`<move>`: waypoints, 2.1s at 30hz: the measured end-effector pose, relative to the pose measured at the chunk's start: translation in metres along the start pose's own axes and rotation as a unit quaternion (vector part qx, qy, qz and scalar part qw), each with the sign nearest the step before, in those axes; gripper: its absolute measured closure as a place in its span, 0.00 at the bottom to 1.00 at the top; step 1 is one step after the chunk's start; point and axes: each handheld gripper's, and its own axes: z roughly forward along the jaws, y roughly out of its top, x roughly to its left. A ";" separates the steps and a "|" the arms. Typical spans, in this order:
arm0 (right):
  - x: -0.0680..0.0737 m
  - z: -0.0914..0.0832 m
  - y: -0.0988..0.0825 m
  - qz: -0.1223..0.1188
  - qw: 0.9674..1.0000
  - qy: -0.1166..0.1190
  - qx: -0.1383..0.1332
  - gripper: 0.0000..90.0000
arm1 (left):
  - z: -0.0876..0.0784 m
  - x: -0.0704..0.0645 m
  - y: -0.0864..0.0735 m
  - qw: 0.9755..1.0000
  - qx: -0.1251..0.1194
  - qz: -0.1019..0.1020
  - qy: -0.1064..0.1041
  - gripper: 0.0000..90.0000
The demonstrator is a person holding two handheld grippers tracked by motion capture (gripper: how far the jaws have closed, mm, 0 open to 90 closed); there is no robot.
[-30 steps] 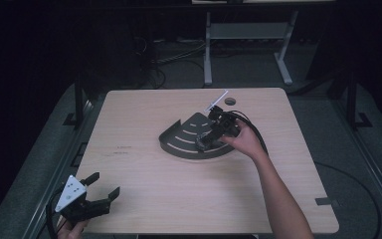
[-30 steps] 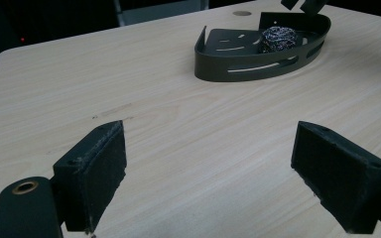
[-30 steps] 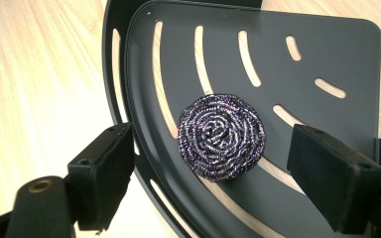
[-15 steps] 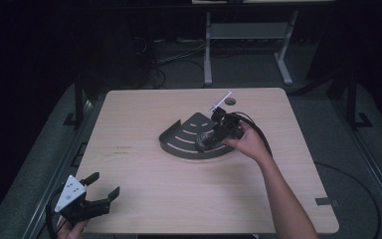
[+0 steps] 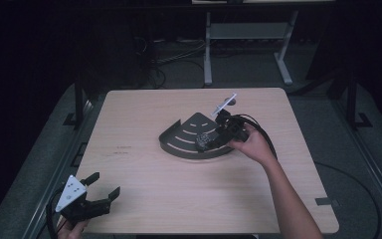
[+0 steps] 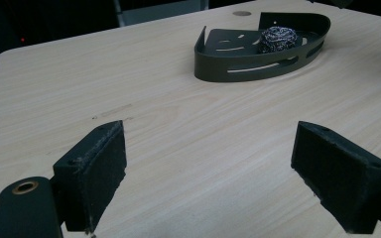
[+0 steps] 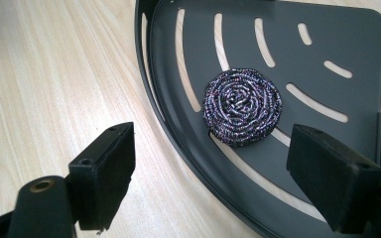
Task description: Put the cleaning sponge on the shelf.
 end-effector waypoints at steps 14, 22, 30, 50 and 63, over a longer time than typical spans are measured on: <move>0.007 -0.008 -0.010 -0.003 1.000 -0.001 0.001 0.17 | 0.000 0.000 0.000 1.000 0.001 0.001 0.001 0.15; 0.015 -0.014 -0.015 -0.010 1.000 -0.006 0.003 0.16 | 0.000 0.000 0.000 1.000 0.001 0.002 0.001 0.15; 0.015 -0.019 -0.027 -0.004 1.000 -0.012 -0.003 0.16 | 0.001 -0.001 0.000 1.000 0.001 0.002 0.000 0.15; 0.017 -0.019 -0.055 0.004 1.000 -0.015 -0.005 0.16 | 0.001 -0.001 0.000 1.000 0.002 0.001 0.001 0.15; 0.018 -0.018 -0.070 0.019 1.000 -0.014 -0.006 0.16 | 0.001 -0.001 -0.001 1.000 0.003 0.001 0.001 0.15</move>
